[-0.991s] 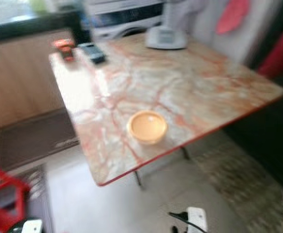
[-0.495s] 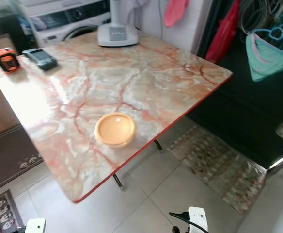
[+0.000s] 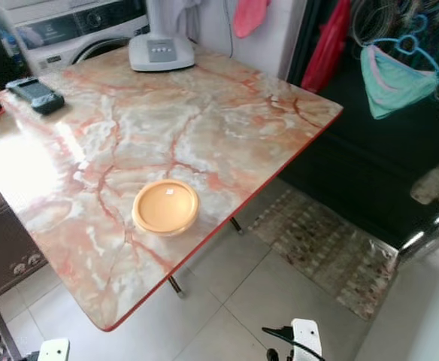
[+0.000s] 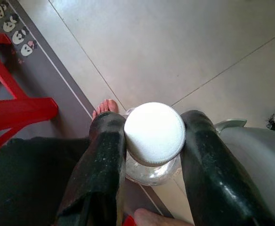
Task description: Restocking fridge
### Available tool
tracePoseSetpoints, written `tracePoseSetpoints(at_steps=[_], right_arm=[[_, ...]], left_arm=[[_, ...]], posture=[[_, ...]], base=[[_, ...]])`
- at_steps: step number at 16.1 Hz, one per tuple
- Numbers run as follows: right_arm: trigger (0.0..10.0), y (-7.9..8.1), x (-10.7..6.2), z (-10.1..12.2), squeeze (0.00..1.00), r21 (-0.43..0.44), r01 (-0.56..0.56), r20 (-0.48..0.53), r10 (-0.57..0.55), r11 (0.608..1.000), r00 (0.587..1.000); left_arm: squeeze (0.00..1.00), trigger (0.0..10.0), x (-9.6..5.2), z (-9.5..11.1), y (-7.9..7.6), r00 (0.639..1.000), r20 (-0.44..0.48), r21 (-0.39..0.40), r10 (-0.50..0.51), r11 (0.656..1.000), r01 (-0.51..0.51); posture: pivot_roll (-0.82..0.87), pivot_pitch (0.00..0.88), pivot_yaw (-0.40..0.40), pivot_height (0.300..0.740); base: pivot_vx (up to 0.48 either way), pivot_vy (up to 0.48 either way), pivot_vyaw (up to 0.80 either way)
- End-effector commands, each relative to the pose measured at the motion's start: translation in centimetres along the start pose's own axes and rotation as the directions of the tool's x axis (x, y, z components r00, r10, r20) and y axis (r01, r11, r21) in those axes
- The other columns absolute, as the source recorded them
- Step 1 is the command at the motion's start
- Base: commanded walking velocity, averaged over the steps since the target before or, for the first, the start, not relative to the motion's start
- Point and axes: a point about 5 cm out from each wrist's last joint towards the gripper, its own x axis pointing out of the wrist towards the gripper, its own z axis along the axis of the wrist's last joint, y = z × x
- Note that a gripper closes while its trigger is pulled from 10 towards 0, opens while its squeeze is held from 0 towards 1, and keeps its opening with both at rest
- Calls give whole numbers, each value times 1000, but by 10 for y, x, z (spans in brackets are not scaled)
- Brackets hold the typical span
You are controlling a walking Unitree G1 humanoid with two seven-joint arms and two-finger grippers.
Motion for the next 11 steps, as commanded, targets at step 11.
tracePoseSetpoints(at_steps=[11], right_arm=[[10000, -2, 0, 0, 0, -14, 0, -16, 0, 1000, 1000]], left_arm=[[0, 10000, -4, -17, 9, 999, -40, 14, 10, 1000, -10]], posture=[[153, 70, 5, 740]], base=[[0, 0, -753]])
